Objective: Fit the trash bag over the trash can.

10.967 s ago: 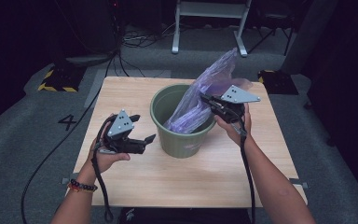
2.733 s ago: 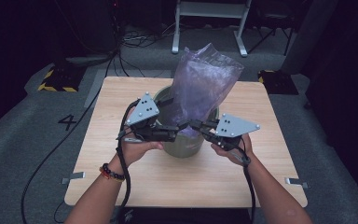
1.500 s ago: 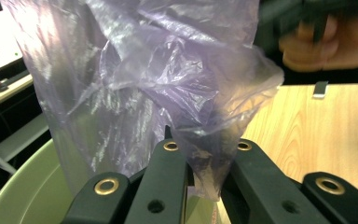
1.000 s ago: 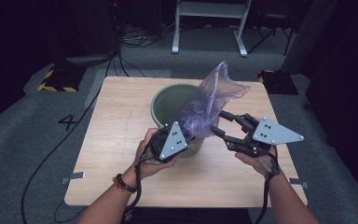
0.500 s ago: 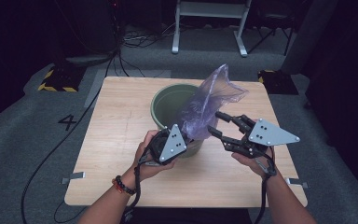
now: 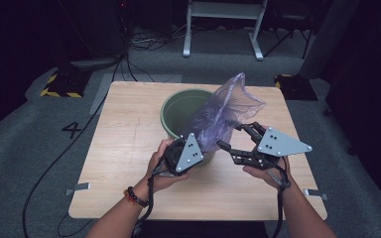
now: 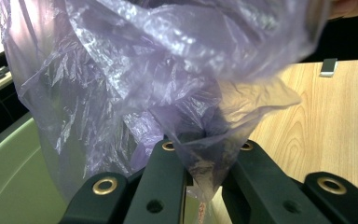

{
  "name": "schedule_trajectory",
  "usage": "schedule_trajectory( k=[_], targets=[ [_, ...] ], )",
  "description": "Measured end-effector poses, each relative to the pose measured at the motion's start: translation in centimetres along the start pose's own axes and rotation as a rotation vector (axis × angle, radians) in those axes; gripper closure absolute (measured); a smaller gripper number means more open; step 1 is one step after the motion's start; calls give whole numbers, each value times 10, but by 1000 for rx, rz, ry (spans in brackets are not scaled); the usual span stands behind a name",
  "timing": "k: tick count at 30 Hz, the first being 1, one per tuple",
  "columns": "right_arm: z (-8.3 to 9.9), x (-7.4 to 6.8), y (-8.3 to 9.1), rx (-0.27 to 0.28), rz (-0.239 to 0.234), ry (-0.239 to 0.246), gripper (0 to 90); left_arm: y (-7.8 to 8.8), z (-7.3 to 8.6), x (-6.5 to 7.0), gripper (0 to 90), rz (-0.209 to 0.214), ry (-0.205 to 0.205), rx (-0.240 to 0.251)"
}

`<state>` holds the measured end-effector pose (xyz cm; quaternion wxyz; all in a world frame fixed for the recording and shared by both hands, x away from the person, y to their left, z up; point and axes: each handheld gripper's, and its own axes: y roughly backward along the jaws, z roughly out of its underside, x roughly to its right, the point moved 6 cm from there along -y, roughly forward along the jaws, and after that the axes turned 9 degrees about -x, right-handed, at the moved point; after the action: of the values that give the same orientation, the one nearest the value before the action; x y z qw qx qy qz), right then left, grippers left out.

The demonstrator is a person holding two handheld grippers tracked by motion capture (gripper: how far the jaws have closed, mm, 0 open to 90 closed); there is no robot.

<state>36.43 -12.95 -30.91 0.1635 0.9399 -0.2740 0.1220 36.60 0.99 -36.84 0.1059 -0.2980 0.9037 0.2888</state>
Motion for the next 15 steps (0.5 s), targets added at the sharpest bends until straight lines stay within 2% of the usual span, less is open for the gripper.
schedule_trajectory(
  k=[1,5,8,9,10,11,14,15],
  targets=[
    [1,0,0,0,-14,6,658,0,0,-1,881,-1,-1,8],
    [1,2,2,2,0,28,881,2,2,-2,855,2,9,15],
    [1,3,2,-1,5,35,900,4,4,-3,782,11,33,29],
    [1,3,2,-2,8,36,900,5,4,-4,738,-3,40,30],
    [1,4,2,-3,10,38,900,5,4,-6,654,-17,50,31],
    [1,4,1,-4,12,40,900,6,5,-8,555,-24,79,35],
    [2,6,1,-9,22,38,900,12,8,-12,278,-5,142,62],
    [2,7,1,-10,22,37,900,14,9,-13,240,1,146,73]
  ],
)
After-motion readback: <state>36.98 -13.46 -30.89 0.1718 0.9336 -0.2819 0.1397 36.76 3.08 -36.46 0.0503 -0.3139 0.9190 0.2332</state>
